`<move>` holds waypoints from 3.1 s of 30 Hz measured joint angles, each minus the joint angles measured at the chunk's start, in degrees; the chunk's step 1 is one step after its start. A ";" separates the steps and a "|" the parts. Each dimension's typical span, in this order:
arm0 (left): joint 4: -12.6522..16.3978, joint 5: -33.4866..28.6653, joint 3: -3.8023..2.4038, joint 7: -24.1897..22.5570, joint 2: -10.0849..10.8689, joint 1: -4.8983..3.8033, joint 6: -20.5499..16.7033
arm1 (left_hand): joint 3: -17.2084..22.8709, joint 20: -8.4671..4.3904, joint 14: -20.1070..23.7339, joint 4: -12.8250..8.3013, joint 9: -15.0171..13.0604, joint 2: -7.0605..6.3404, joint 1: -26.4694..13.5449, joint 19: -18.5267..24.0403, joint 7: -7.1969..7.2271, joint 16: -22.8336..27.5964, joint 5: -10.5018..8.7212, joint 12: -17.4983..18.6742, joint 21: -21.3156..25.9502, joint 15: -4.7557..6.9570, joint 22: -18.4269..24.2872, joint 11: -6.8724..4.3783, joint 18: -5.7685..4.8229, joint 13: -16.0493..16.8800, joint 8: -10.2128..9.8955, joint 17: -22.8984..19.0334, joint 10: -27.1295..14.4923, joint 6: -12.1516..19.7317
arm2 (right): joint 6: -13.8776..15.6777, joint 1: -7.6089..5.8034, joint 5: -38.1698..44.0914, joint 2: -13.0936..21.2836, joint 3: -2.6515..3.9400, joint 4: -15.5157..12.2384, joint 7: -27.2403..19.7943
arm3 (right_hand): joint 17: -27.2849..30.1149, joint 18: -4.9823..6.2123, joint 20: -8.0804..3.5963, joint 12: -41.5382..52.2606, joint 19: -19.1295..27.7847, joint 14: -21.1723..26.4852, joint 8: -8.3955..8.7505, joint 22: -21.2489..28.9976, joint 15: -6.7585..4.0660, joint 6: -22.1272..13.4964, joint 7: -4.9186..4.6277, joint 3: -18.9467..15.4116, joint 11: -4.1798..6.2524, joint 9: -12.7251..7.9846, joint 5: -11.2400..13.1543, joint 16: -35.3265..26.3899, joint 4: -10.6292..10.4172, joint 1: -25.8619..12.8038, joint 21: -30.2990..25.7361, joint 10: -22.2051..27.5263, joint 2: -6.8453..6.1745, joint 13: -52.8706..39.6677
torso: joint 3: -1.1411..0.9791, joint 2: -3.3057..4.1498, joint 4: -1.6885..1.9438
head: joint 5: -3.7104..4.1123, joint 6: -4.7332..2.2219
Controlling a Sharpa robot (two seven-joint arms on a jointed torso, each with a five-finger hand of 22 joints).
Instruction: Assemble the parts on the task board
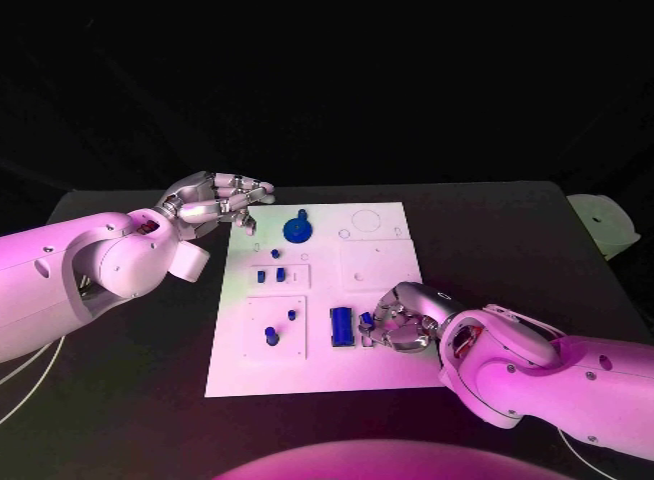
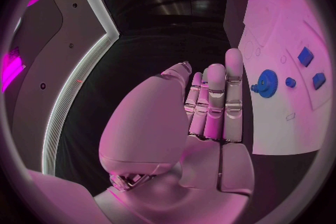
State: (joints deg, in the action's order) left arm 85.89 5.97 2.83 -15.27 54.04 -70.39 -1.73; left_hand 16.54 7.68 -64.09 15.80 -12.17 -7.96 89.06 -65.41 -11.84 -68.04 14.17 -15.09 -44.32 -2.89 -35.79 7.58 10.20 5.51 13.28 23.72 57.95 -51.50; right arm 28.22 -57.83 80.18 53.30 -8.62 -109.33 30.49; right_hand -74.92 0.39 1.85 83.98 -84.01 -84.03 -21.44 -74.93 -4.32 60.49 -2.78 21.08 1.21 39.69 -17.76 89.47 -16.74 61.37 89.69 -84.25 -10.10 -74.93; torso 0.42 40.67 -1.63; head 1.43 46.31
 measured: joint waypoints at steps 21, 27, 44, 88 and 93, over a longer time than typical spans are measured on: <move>0.05 0.11 0.00 0.21 0.16 0.00 0.11 | 0.16 0.00 0.00 -0.16 -0.01 -0.23 -0.23 0.00 0.21 0.00 0.00 0.00 0.22 0.00 -0.01 0.21 0.00 0.00 0.00 -0.06 -0.21 0.21 | -0.38 0.12 -0.32 0.24 0.00 -0.71 0.31 | 0.01 0.00 -0.42 0.00 0.00 -0.01 -0.30 0.01 -0.41 0.22 0.21 -1.86 0.00 0.21 -0.21 0.00 -0.07 -2.59 0.00 0.00 0.93 0.01 | 0.02 -0.05 -0.01 | -0.11 0.31; 0.05 0.13 0.00 0.24 0.19 -0.01 0.12 | 0.16 0.00 0.00 -0.16 -0.01 -0.23 -0.23 0.00 0.21 0.00 0.00 0.00 0.22 0.00 -0.01 0.21 0.00 0.00 0.00 -0.06 -0.21 0.21 | -0.24 0.17 0.00 0.63 0.00 -1.33 0.35 | 0.01 0.01 -0.42 0.00 0.00 -0.01 -0.51 0.02 -0.40 0.27 0.26 -2.56 0.22 0.27 -0.21 0.00 -0.04 -3.48 0.00 0.22 1.18 0.01 | -0.02 -0.04 -0.03 | -0.15 0.31; 0.03 0.16 0.00 0.29 0.20 -0.01 0.15 | 0.40 0.00 0.00 0.08 -0.01 -0.23 -0.23 0.00 0.21 0.00 0.00 0.00 0.22 0.00 -0.01 0.21 0.00 0.00 0.00 -0.11 -0.21 0.21 | 0.26 0.20 1.28 1.91 0.00 -1.62 0.10 | 0.02 0.00 -0.41 -0.01 0.00 0.00 -0.50 0.02 -0.40 0.27 0.28 -2.81 0.22 0.46 2.74 0.00 1.92 3.06 0.00 0.22 0.02 0.01 | -0.01 -0.03 0.00 | -0.05 0.23; -0.15 0.20 0.01 0.37 0.00 -0.01 0.23 | 0.79 0.00 0.00 0.00 0.02 -0.23 -0.23 0.00 0.21 0.00 0.00 -0.22 0.22 0.00 0.03 0.21 0.00 0.00 0.24 -0.21 -0.21 0.21 | 0.01 -0.08 1.71 0.59 0.10 1.06 -1.31 | -0.01 0.00 -0.40 0.21 0.01 0.00 -0.72 0.00 -0.40 0.27 0.27 -3.62 0.21 0.33 4.98 -0.01 0.46 5.97 0.00 0.22 0.53 0.02 | -0.05 -0.04 0.00 | -0.06 0.00; -0.19 0.20 0.01 0.38 -0.02 0.00 0.25 | 0.79 0.00 0.00 0.00 0.02 -0.23 -0.23 0.00 0.20 0.00 0.00 -0.22 0.22 0.00 0.03 0.21 0.00 0.00 0.24 -0.21 -0.21 0.21 | 0.84 -0.35 1.52 1.65 0.16 -0.02 -1.92 | 0.00 0.00 -0.40 0.21 0.00 0.00 -0.72 0.00 -0.39 0.26 0.27 -3.94 0.22 0.33 4.76 -0.01 0.13 5.97 0.00 0.22 0.53 0.02 | -0.02 -0.07 -0.05 | -0.10 -0.16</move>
State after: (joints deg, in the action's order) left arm 85.70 6.18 2.85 -14.89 54.02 -70.39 -1.48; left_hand 17.33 7.68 -64.09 15.80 -12.15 -8.19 88.83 -65.41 -11.63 -68.04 14.17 -15.30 -44.09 -2.89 -35.76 7.79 10.21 5.51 13.52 23.51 57.75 -51.30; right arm 29.06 -58.18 81.70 54.95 -8.46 -109.35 28.57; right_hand -74.92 0.39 1.45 84.19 -84.01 -84.03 -22.16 -74.93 -4.72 60.76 -2.51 17.14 1.43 40.02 -13.00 89.46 -16.62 67.35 89.69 -84.03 -9.57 -74.91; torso 0.41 40.60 -1.68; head 1.33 46.15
